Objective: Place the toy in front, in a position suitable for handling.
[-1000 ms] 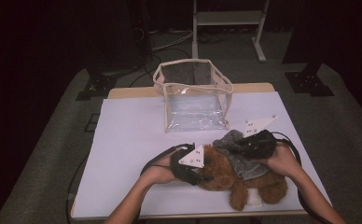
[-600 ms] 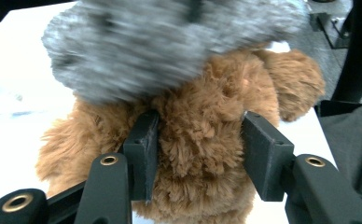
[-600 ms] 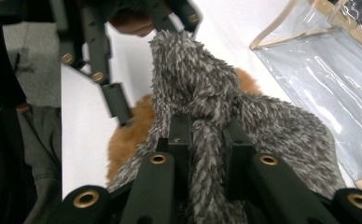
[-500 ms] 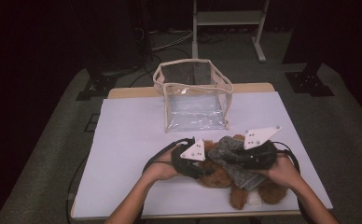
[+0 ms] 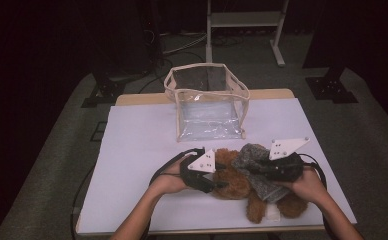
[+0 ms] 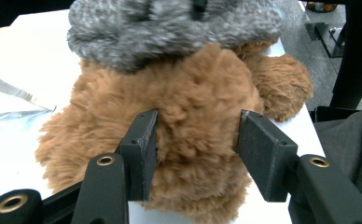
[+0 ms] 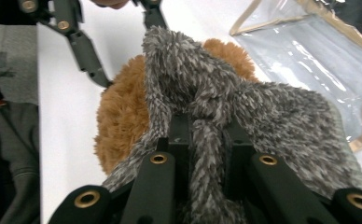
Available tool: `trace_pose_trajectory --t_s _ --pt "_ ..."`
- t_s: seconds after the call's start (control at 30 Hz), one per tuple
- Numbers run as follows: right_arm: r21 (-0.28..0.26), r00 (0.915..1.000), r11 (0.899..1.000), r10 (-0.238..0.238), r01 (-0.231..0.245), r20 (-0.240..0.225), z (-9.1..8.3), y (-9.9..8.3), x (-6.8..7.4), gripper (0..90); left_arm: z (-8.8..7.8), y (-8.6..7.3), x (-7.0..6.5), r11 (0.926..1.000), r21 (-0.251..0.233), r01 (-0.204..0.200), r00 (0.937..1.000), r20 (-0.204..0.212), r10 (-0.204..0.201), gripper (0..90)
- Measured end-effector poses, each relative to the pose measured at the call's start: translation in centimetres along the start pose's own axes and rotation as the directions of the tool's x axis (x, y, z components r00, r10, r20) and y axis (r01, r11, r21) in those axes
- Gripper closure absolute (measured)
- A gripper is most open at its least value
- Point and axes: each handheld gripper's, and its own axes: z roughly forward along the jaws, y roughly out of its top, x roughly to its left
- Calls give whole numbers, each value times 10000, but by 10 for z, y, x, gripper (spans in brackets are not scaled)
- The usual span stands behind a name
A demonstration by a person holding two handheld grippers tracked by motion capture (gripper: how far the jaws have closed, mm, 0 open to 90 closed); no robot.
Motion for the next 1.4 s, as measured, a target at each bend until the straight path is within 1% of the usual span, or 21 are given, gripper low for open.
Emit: trace_pose_trajectory --t_s 0.17,0.23,0.37,0.4,0.5,0.53,0.6,0.67,0.73,0.77,0.8,0.83,0.9,0.97,1.03,1.07,1.1,1.13,1.23,1.27,1.4 --pt "108 9999 9999 -6 5 122 4 7 -4 770 3 -1 2 10000 52 49 9998 -215 -48 487" --pt "108 9998 9998 -141 139 155 4 9 -1 770 7 -2 4 9998 103 173 9992 -365 -169 497" --pt "-141 9991 9990 -415 417 117 4 13 10 770 9 -1 8 9992 -9 399 9980 -482 -399 498" --pt "-195 9987 9985 -509 509 52 4 14 12 770 9 0 9 9994 34 334 9980 -537 -332 498" --pt "-221 9972 9969 -751 750 -49 7 18 19 769 8 2 10 9992 113 385 9969 -694 -376 497" --pt "-221 9972 9969 -751 750 -49 7 18 19 769 8 2 10 9992 113 385 9969 -694 -376 496" --pt "-67 9954 9954 -959 959 34 9 19 22 769 7 2 10 9993 133 346 9970 -697 -336 494" --pt "-36 9969 9969 -792 792 33 9 15 16 770 6 2 10 9992 82 381 9972 -648 -375 488" --pt "-45 9982 9982 -597 597 95 8 11 10 771 2 1 8 9994 -2 347 9982 -496 -347 488" --pt "-45 9982 9982 -597 597 95 8 11 10 771 2 1 8 9994 -2 347 9982 -496 -347 488" --pt "-126 9995 9995 -283 285 130 6 7 3 772 1 -1 7 9996 0 294 9990 -340 -293 488" --pt "-115 9996 9996 -239 241 181 5 6 1 772 1 -1 6 9996 20 285 9991 -301 -284 487" --pt "-115 9997 9999 -66 69 239 4 6 -4 772 2 -2 6 9995 78 298 9992 -283 -296 485" --pt "-52 9995 10000 -57 59 311 6 8 -6 771 3 -2 7 9993 56 365 9987 -367 -363 486" --pt "6 9990 9999 -167 167 410 7 11 -5 771 5 -2 8 9992 134 368 9980 -511 -360 499" --pt "34 9987 9997 -239 238 461 7 13 -2 771 6 -1 11 9989 135 440 9969 -658 -430 500" --pt "34 9987 9997 -239 238 461 7 13 -2 771 6 -1 11 9989 135 440 9969 -658 -430 500" --pt "21 9976 9989 -475 474 497 6 15 5 771 8 0 13 9986 55 527 9960 -724 -522 500" --pt "-128 9971 9976 -675 680 362 5 17 13 770 8 2 15 9987 43 516 9955 -801 -511 498" --pt "-158 9968 9972 -726 731 331 6 18 16 770 9 3 15 9990 111 430 9958 -815 -419 497" --pt "-177 9967 9970 -748 754 319 8 14 18 771 7 3 14 9991 97 415 9963 -754 -407 495"
